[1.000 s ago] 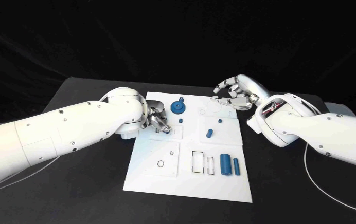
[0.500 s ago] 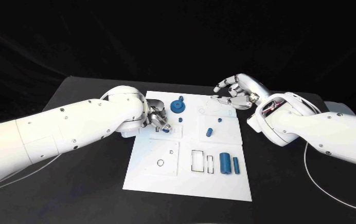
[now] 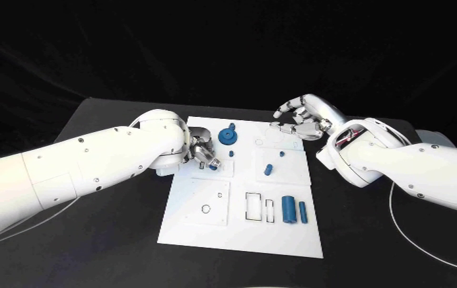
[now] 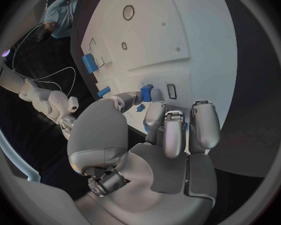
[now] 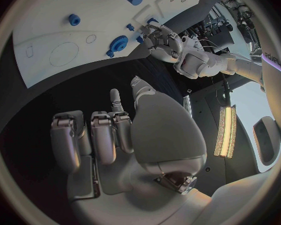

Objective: Assemble the parts on the task board

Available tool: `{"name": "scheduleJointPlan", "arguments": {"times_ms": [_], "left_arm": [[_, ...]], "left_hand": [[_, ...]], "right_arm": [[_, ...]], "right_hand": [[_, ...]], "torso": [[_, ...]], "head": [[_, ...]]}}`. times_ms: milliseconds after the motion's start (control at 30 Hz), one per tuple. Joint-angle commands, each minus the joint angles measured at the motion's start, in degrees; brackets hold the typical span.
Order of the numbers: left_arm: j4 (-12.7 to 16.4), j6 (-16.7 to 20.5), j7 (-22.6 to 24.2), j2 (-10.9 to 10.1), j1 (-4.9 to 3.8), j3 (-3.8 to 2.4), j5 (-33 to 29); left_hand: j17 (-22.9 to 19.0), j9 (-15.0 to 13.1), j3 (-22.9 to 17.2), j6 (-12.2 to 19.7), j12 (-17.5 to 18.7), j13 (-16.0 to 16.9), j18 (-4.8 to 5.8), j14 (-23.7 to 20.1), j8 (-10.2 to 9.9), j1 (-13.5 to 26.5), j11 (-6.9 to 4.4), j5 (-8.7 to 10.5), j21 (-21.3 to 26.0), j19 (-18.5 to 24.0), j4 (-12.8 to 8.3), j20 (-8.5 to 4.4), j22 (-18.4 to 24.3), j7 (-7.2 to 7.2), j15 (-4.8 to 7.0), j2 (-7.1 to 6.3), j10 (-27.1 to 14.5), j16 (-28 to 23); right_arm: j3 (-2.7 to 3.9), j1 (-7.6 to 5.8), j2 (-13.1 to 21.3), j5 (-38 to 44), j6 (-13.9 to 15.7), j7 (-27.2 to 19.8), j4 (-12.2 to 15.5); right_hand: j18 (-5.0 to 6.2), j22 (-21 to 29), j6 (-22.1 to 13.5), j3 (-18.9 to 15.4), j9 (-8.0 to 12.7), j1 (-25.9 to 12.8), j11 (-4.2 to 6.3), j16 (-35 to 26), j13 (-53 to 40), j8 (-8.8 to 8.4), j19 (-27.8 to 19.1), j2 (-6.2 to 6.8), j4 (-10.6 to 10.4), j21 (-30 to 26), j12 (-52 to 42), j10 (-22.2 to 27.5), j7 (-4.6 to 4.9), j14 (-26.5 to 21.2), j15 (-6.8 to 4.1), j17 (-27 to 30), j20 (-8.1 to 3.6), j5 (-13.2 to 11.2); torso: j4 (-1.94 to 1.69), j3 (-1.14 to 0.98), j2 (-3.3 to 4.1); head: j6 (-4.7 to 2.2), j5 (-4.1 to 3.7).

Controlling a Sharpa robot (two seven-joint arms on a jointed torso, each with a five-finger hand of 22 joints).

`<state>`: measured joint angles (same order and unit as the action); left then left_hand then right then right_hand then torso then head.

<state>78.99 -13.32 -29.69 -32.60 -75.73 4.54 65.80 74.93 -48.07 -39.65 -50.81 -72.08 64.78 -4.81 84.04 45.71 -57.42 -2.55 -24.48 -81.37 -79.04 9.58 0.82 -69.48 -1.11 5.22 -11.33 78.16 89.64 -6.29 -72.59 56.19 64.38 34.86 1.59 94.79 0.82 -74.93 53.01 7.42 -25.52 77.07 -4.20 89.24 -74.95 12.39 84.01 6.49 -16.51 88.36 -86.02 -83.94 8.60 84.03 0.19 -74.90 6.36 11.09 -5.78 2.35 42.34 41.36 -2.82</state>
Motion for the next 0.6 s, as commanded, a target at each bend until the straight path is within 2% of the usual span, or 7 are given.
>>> {"name": "scheduleJointPlan", "arguments": {"times_ms": [33, 600], "left_arm": [[-0.10, -1.91, -0.31, 0.39, 0.42, 0.30, -0.56], [-0.80, -2.67, -0.39, 1.07, 0.49, 0.33, -0.32]], "left_hand": [[15.07, 0.08, 0.93, -0.45, -0.32, 0.13, 0.60, 5.96, -0.26, 0.78, -0.09, 0.29, 0.00, -0.40, 0.30, -0.07, -0.10, -0.11, 0.44, 0.08, 0.38, 0.36], [15.07, 0.05, 5.47, -1.09, -0.61, 0.46, 0.72, 5.96, -0.35, 1.13, -0.20, 0.65, -0.18, -0.80, 2.87, -0.20, -0.69, 0.03, 0.55, -0.02, 0.64, 0.36]], "right_arm": [[0.00, 0.03, -0.02, 0.64, -0.44, -0.02, 0.08], [0.00, 0.03, 0.05, 0.64, -0.46, -0.04, 0.13]], "right_hand": [[-0.28, -13.58, -0.39, -0.24, -0.10, -0.46, 0.40, -0.37, -10.78, 0.36, 4.82, -0.13, -0.04, -0.19, 0.24, -2.31, -0.15, 4.98, -0.45, -10.50, -0.52, 0.26], [-0.22, -13.42, -0.55, -0.58, -0.33, -1.11, 0.42, -0.43, -10.53, 0.57, 4.70, -0.16, -0.14, -0.39, 0.51, -2.09, -0.18, 4.94, -0.47, -10.29, -0.55, -0.28]], "torso": [[-0.01, 0.02, 0.00], [0.00, 0.03, -0.04]], "head": [[0.04, -0.03], [0.12, -0.17]]}}
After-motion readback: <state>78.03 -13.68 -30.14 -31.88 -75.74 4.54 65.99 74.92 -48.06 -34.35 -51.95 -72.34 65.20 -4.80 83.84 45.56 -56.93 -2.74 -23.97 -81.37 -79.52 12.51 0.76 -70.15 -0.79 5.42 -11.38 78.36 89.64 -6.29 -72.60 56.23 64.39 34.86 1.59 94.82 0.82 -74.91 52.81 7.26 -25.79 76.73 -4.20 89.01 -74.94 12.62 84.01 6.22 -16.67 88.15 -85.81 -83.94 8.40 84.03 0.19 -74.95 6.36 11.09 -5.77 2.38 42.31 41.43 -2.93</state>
